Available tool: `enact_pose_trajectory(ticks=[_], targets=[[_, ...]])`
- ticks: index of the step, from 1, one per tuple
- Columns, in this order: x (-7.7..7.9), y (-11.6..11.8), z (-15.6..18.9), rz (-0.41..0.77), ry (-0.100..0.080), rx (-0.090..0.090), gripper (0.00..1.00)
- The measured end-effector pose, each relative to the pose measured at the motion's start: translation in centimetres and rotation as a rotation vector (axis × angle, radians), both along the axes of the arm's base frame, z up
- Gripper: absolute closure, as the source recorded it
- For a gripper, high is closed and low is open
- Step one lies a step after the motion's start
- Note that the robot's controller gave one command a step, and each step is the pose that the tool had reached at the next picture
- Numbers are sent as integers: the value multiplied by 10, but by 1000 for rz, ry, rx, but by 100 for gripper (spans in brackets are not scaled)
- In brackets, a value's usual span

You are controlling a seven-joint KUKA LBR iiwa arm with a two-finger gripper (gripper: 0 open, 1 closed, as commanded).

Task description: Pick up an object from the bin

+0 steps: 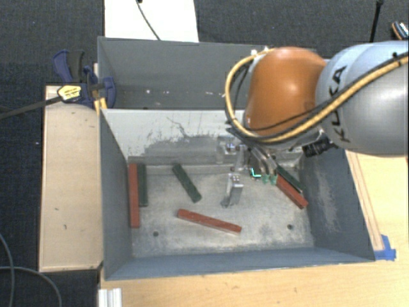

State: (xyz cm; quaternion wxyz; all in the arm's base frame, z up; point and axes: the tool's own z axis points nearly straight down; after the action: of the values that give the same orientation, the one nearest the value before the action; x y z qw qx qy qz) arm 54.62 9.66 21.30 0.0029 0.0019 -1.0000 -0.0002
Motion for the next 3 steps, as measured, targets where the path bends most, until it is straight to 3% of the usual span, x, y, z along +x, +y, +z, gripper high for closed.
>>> enact_pose_trajectory(ticks=[1,2,3], targets=[[-1,29,-139,178,-1,0,0],[2,29,-134,171,-9,2,100],[1,28,-135,169,-7,1,0]])
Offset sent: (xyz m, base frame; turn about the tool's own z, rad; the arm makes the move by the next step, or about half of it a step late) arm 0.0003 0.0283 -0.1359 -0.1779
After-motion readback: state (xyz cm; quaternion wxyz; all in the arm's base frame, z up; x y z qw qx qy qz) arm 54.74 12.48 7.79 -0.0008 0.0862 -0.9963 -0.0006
